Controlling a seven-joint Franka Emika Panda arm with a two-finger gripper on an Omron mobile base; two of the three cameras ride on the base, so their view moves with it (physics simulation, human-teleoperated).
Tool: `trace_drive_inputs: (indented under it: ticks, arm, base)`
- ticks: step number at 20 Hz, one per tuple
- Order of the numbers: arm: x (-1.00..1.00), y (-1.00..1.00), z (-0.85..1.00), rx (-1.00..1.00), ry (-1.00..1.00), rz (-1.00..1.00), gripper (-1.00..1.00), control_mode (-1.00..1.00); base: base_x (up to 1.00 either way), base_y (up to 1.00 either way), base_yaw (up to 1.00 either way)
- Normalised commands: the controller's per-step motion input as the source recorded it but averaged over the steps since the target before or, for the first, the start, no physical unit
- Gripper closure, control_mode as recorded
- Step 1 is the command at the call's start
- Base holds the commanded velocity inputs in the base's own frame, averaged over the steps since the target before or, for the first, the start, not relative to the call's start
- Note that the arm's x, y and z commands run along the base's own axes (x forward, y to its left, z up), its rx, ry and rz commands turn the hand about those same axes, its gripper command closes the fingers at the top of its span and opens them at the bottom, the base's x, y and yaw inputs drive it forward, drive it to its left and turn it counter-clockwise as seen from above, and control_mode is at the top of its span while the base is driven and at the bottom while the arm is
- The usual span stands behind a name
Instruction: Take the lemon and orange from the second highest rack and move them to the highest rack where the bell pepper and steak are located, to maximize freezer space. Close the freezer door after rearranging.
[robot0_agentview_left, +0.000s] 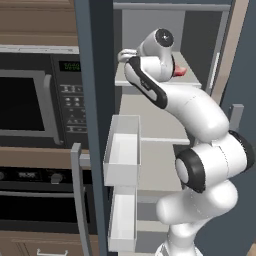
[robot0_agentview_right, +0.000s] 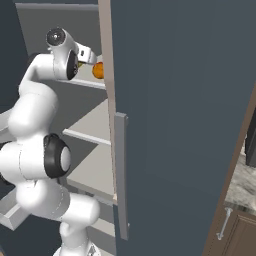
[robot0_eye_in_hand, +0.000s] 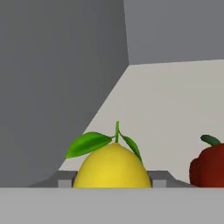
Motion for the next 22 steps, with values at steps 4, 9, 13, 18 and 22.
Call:
trace_drive_inputs:
  ticks: [4, 9, 13, 18, 22]
  arm:
    - [0.13, 0.0, -0.16, -0.08, 0.0, 0.0, -1.0, -1.0]
    - [0.04, 0.0, -0.17, -0.12, 0.0, 0.0, -1.0, -1.0]
    - [0.0, 0.0, -0.01, 0.0, 0.0, 0.0, -1.0, -1.0]
    - [0.0, 0.0, 0.01, 0.0, 0.0, 0.0, -1.0, -1.0]
    - [0.0, 0.0, 0.18, 0.0, 0.0, 0.0, -1.0, -1.0]
  base:
    - [0.0, 0.0, 0.0]
    - [0.0, 0.0, 0.0]
    - [0.0, 0.0, 0.0]
    - [0.0, 0.0, 0.0]
    - [0.0, 0.0, 0.0]
